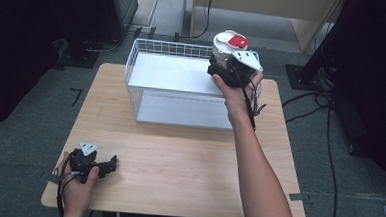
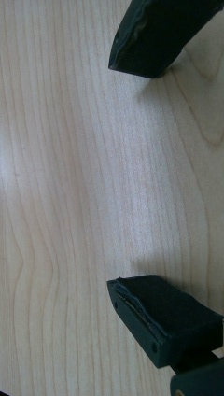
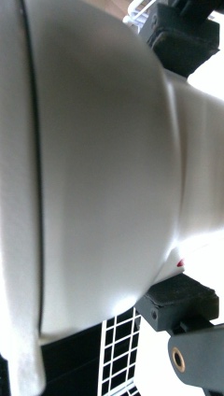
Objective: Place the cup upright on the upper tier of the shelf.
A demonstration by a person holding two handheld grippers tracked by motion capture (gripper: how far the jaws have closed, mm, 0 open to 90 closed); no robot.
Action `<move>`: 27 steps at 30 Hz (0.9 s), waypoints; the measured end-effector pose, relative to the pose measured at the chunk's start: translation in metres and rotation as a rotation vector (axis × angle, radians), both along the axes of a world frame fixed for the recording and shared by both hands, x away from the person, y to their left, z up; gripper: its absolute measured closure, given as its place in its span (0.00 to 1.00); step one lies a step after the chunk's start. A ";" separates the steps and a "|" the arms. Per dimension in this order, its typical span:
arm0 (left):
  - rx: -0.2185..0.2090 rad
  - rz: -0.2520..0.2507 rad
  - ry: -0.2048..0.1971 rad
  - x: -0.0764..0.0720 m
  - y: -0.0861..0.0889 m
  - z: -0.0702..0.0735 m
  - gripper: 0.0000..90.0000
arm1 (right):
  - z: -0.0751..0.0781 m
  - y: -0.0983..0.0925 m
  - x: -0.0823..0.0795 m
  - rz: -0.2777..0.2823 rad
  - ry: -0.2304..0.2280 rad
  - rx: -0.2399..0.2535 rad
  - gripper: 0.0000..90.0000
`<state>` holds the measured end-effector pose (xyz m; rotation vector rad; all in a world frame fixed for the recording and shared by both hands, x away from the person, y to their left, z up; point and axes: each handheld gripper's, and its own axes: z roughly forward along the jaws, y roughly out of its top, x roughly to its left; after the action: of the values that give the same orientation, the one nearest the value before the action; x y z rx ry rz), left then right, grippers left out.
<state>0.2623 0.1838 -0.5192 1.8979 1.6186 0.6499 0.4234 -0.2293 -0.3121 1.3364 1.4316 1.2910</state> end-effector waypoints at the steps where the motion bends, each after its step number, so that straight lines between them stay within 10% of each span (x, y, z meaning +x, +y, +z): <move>1: 0.000 0.000 0.000 0.000 0.000 0.000 0.00 | 0.000 0.000 0.000 0.002 0.003 0.003 0.14; 27: 0.002 -0.001 0.002 0.000 0.000 0.000 0.00 | -0.006 -0.015 -0.021 0.063 0.042 0.011 0.04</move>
<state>0.2623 0.1838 -0.5191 1.9014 1.6185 0.6502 0.4028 -0.2445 -0.3180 1.3428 1.5083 1.3205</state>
